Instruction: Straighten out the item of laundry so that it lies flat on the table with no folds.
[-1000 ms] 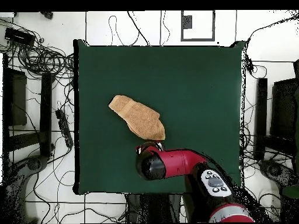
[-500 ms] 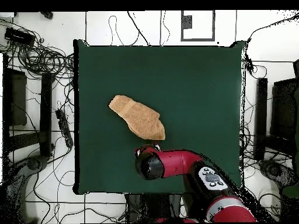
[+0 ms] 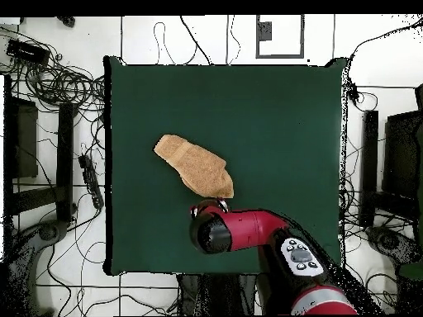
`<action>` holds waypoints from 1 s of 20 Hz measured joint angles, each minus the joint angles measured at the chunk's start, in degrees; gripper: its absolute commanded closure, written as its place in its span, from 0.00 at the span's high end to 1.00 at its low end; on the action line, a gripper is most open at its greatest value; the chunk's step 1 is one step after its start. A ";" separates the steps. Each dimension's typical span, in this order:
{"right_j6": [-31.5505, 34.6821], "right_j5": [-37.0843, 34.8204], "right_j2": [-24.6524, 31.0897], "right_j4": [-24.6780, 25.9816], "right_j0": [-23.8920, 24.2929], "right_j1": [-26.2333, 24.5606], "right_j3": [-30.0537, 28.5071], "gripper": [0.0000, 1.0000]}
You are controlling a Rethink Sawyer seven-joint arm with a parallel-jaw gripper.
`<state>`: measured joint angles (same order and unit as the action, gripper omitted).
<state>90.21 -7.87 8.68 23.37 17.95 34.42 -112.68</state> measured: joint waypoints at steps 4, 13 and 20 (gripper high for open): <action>0.00 -0.05 -0.01 -0.04 -1.04 2.76 -0.03 1.00; 0.00 -1.94 -0.02 -0.72 -2.35 9.37 -0.07 1.00; 0.00 -2.29 0.02 -0.76 -1.74 10.48 0.44 1.00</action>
<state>90.21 -10.15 8.71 22.61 16.21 44.91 -112.24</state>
